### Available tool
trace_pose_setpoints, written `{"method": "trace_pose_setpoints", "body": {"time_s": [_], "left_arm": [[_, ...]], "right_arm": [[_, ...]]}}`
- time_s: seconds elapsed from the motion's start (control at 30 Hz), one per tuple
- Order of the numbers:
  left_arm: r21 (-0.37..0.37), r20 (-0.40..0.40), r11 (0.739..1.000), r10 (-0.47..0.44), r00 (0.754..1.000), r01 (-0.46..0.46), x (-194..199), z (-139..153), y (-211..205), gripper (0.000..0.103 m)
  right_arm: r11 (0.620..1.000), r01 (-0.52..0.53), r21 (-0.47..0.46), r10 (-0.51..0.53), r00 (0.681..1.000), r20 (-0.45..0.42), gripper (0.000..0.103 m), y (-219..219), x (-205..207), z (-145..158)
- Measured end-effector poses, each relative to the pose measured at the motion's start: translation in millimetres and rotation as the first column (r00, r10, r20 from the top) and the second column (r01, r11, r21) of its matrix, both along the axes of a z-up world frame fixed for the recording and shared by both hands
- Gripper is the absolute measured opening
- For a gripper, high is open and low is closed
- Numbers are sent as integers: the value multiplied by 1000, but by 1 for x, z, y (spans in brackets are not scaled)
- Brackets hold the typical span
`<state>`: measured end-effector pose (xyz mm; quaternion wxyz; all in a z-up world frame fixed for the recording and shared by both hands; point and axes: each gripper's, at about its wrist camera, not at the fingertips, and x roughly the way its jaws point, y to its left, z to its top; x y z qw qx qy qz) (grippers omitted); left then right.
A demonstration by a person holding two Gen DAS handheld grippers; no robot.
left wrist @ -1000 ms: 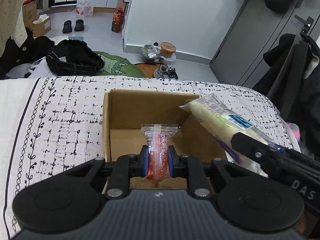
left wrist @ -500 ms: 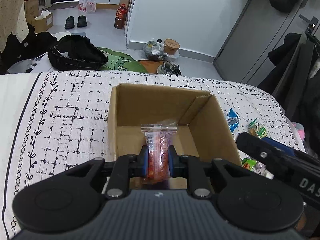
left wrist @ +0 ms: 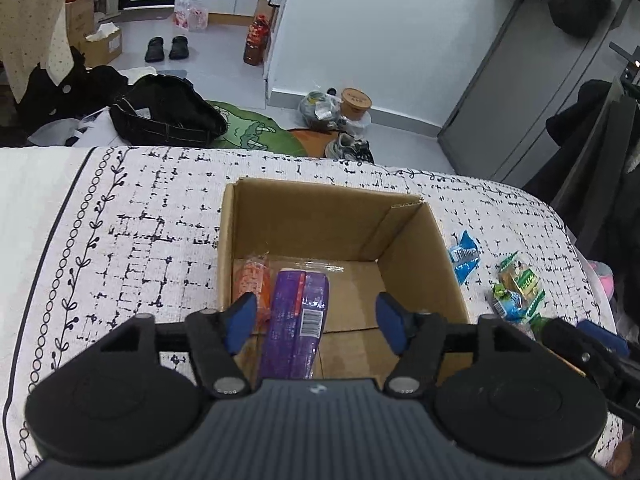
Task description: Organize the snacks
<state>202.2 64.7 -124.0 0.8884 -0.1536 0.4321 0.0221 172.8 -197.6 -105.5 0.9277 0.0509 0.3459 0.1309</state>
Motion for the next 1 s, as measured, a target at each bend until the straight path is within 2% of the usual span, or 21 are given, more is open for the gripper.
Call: {"method": "trace_pose_setpoints", "body": {"time_s": [0.27,0.57,1.0], "left_arm": [[6,11,1000,-16,1000,15,-9,8,-21,75],[14,47,995,-101,994,100,-11,19,-58,86],[26,46,965,-263,964,262,-5,19,-120,87]], "right_arm": [[999,34,-30,-34,999,-14,82,-31,-7,3],[994,91,-63,-93,995,-33,85,-68,-13,5],[982,151,-111,-156,987,-39,85,-115,-21,4]]}}
